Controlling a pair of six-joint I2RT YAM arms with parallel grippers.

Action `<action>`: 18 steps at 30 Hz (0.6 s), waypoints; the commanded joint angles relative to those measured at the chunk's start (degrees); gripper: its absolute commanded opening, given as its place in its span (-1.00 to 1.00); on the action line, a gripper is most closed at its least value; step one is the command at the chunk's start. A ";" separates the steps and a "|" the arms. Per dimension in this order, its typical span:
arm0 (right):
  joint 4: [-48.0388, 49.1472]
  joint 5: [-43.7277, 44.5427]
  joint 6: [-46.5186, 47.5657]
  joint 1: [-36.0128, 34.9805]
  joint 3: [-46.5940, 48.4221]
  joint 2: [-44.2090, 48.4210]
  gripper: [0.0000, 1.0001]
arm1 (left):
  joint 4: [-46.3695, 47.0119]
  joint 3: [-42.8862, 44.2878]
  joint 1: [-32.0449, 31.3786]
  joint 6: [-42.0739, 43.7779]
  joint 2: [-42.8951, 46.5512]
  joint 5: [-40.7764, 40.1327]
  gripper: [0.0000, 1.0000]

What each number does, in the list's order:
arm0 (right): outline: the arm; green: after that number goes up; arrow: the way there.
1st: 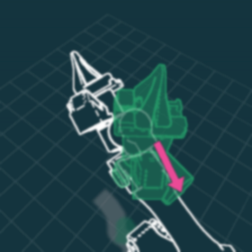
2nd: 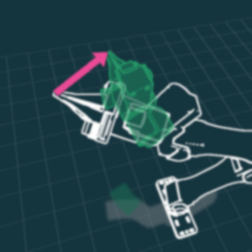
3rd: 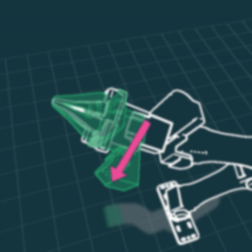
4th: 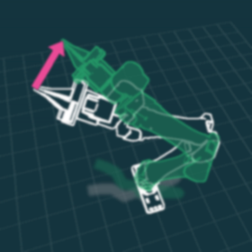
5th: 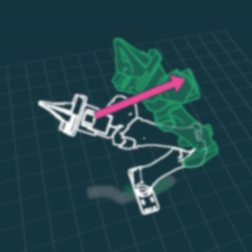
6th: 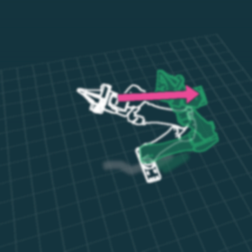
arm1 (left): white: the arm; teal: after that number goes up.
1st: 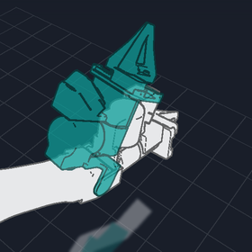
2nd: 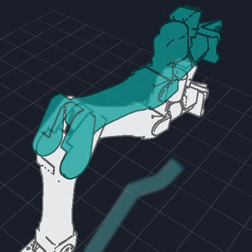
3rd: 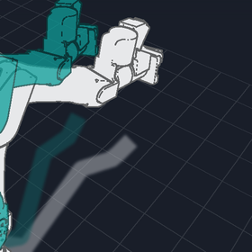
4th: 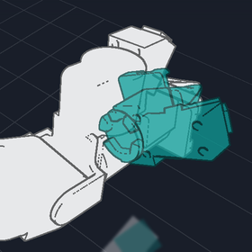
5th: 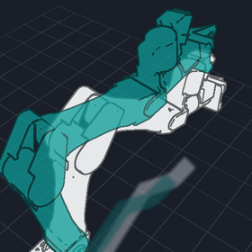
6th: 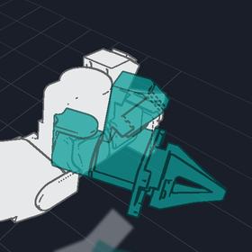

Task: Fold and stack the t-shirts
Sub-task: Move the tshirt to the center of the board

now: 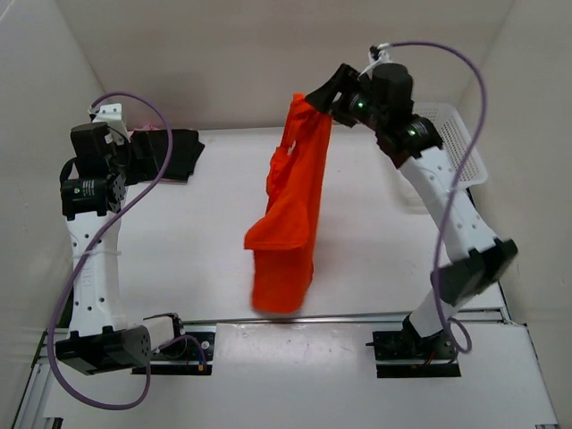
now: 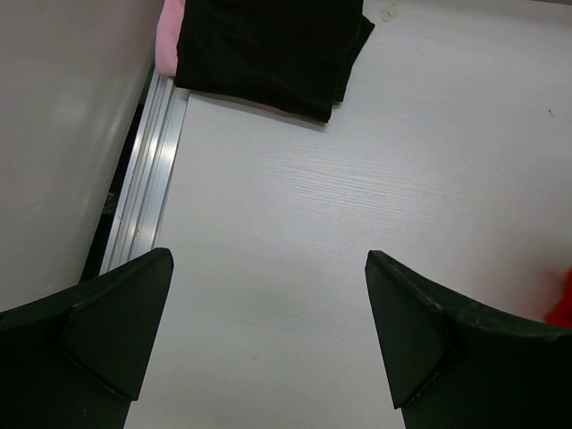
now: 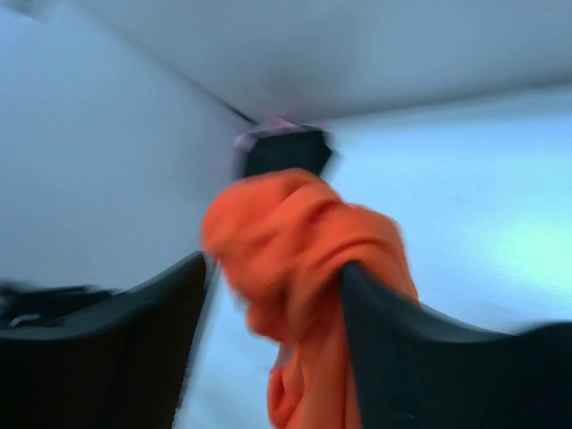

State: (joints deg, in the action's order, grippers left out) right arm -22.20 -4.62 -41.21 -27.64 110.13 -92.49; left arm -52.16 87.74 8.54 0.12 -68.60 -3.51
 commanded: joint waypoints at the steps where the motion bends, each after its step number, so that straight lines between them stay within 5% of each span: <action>1: -18.07 -1.59 -1.52 6.26 4.29 -8.47 0.57 | -0.30 -0.82 0.43 -0.12 2.06 2.71 1.00; 4: -30.58 -4.96 4.35 6.98 8.61 -14.91 0.70 | -1.10 -3.19 0.43 -0.12 3.11 5.52 1.00; 11: -20.90 -0.56 11.84 -2.14 -18.00 -7.44 0.75 | -4.53 -10.13 -0.10 -0.12 2.50 10.53 1.00; 18: -24.11 1.47 16.95 -16.47 -1.08 -25.76 0.75 | -4.62 -21.54 -0.10 -0.12 3.55 11.15 1.00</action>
State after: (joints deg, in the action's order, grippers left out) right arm -46.96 -3.97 -27.94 -41.93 100.95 -111.33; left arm -55.77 70.02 8.49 0.08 -66.89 5.48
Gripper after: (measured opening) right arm 0.875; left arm 0.998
